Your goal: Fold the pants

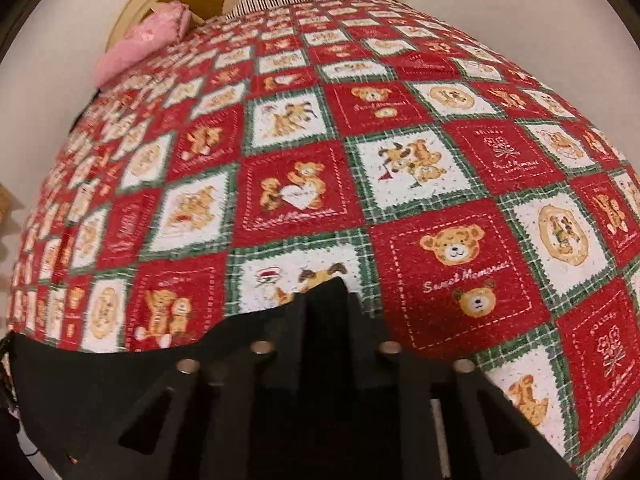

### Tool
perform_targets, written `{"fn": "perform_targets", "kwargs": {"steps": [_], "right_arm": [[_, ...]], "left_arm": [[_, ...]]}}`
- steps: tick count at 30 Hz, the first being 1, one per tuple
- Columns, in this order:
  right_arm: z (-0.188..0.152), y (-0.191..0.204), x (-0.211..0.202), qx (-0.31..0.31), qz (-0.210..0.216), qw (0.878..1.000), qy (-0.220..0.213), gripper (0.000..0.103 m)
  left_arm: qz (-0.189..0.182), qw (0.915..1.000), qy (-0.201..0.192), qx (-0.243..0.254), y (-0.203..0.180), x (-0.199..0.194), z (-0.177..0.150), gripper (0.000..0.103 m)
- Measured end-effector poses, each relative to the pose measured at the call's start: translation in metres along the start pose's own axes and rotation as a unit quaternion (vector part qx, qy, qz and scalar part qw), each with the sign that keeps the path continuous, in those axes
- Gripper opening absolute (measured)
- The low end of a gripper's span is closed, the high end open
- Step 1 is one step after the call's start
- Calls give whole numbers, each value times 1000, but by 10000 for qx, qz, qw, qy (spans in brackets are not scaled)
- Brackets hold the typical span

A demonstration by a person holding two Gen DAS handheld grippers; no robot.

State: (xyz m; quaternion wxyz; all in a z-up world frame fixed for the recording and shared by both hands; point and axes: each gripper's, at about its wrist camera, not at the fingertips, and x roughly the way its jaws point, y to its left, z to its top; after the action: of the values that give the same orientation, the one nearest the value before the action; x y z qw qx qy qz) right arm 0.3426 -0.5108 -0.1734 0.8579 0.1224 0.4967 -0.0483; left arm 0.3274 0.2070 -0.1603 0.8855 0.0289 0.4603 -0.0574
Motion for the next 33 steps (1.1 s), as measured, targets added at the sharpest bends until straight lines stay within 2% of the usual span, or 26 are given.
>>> {"fn": "perform_targets", "kwargs": {"steps": [2, 6, 12, 16, 21, 26, 30, 33], "right_arm": [[-1, 4, -12, -87, -39, 9997, -246, 9], [-6, 14, -48, -205, 104, 9962, -839, 8], [-35, 18, -122, -419, 228, 9811, -1873, 6], [-64, 14, -158, -503, 296, 9703, -2347, 5], [-110, -2, -186, -353, 320, 9611, -2721, 5], [-162, -22, -202, -131, 405, 9547, -2944, 5], [-203, -36, -212, 49, 505, 9514, -3037, 5], [-228, -43, -211, 121, 521, 9536, -2962, 5]], "left_arm": [[21, 10000, -78, -23, 1, -4, 0, 13], [-238, 9982, -421, -359, 13, -22, 0, 12], [-495, 9926, -1003, -473, 20, -60, -4, 13], [-719, 9857, -1411, -579, 26, -83, -17, 13], [-968, 9755, -1868, -642, 33, -106, -43, 13], [-1336, 9601, -2365, -669, 40, -133, -86, 13], [-1518, 9572, -2374, -659, 42, -135, -121, 13], [-1622, 9602, -2179, -647, 45, -125, -150, 14]]}}
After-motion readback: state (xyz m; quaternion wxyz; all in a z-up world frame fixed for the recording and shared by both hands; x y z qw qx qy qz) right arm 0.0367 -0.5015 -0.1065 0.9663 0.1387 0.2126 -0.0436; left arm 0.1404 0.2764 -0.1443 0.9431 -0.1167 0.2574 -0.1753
